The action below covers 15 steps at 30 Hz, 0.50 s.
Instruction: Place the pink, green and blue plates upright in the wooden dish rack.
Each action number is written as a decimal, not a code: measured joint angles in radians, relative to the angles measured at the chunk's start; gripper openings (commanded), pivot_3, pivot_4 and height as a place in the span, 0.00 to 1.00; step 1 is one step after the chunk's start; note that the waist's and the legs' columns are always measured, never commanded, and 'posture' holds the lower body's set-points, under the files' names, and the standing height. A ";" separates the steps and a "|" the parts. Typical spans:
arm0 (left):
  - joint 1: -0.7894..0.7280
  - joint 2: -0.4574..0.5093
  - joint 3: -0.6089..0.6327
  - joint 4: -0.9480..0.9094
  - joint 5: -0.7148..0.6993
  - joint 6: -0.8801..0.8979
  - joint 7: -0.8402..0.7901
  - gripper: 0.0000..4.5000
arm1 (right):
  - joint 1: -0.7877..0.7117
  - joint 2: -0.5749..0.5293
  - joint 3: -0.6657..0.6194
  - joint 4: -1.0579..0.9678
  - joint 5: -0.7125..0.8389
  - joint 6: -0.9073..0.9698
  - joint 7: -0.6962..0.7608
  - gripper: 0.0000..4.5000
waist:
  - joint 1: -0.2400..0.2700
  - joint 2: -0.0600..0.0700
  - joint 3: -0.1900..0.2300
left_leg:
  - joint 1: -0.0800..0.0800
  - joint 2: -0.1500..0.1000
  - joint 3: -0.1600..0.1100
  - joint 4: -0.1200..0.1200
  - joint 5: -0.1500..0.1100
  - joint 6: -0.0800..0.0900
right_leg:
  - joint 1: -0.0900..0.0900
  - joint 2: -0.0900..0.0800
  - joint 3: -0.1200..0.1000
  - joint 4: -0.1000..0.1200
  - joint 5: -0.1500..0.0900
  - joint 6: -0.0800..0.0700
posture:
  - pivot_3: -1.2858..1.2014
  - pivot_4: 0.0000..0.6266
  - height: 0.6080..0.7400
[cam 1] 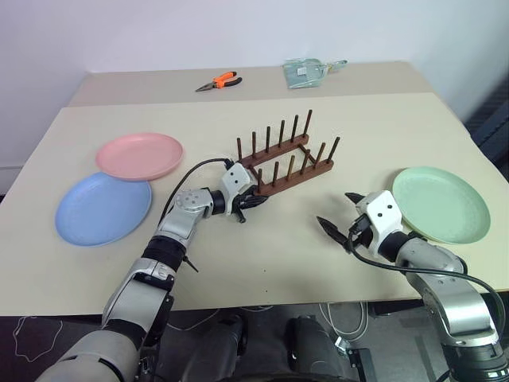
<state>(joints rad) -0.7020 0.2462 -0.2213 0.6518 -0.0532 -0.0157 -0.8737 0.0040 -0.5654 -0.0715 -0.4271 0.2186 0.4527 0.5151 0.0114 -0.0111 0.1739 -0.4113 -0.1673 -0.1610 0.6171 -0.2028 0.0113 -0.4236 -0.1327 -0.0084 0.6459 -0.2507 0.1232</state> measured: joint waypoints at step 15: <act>0.127 0.178 -0.067 -0.254 -0.035 0.002 -0.330 0.92 | 0.068 -0.101 -0.170 0.084 -0.003 -0.035 0.060 1.00 | 0.001 0.000 0.000 | 0.000 0.000 0.000 0.000 0.000 0.001 | 0.000 0.000 0.000 0.000 0.000 0.000 | 0.52 0.24 0.85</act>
<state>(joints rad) -0.5750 0.4242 -0.2878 0.3978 -0.0886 -0.0141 -1.2041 0.0717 -0.6660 -0.2414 -0.3431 0.2161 0.4181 0.5755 0.0127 -0.0109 0.1740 -0.4113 -0.1673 -0.1611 0.6166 -0.2029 0.0119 -0.4237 -0.1328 -0.0083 0.6457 -0.2507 0.1229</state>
